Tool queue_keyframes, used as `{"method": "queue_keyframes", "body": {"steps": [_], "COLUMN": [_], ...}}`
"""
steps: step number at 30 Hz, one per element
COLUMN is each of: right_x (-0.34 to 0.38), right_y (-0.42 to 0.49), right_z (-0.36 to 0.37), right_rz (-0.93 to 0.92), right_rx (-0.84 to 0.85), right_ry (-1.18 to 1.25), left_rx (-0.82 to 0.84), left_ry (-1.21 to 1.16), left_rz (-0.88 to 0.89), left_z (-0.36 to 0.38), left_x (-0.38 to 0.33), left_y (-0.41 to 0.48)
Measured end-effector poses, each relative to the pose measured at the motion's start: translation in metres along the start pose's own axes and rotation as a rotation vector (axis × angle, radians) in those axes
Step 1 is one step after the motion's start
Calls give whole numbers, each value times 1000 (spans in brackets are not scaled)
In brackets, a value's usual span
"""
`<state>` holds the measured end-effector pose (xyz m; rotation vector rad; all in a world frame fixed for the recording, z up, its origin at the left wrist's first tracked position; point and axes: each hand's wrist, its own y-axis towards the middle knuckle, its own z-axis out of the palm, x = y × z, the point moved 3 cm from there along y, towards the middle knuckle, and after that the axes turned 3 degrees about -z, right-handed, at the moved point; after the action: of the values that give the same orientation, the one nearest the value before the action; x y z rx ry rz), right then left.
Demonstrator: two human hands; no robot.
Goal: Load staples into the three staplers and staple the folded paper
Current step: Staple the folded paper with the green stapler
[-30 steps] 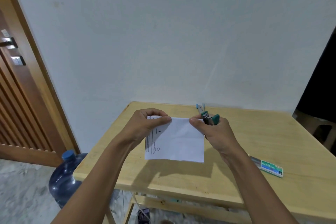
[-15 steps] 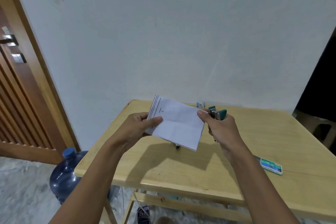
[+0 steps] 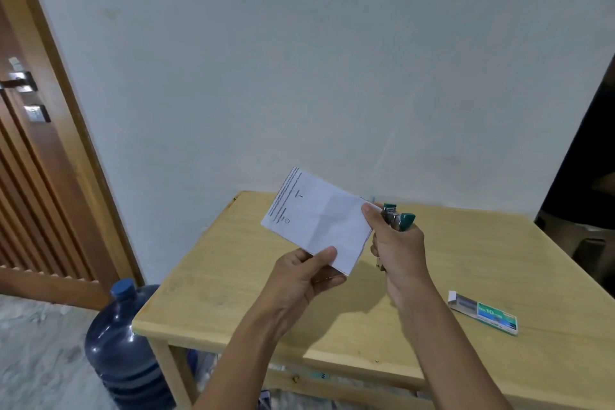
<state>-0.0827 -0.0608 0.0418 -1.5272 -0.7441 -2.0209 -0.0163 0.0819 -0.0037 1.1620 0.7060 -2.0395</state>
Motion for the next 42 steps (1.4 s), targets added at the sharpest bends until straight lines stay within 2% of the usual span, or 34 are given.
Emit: {"method": "queue_keyframes", "body": {"steps": [4, 10, 13, 16, 22, 25, 31, 39, 42], "right_x": [-8, -32, -35, -34, -35, -36, -35, -37, -36], "right_y": [-3, -24, -30, -31, -33, -37, -35, -38, -37], "right_z": [-11, -9, -8, -6, -4, -3, 0, -2, 0], "right_rz": [-10, 129, 105, -4, -77, -72, -63, -61, -61], "right_rx": [66, 435, 508, 518, 511, 529, 482, 484, 422], "right_ry": [-108, -96, -155, -207, -240, -236, -224, -206, -225], "left_rx": [-42, -69, -91, -112, -113, -126, -49, -110, -125], "left_ry": [-14, -40, -28, -25, -96, -90, -50, 4, 6], "left_rz": [64, 119, 122, 144, 172, 185, 198, 217, 206], "left_z": [1, 9, 10, 7, 8, 9, 15, 8, 7], "left_x": [-6, -3, 1, 3, 8, 9, 9, 11, 14], "left_y": [1, 0, 1, 3, 2, 3, 0, 1, 1]}}
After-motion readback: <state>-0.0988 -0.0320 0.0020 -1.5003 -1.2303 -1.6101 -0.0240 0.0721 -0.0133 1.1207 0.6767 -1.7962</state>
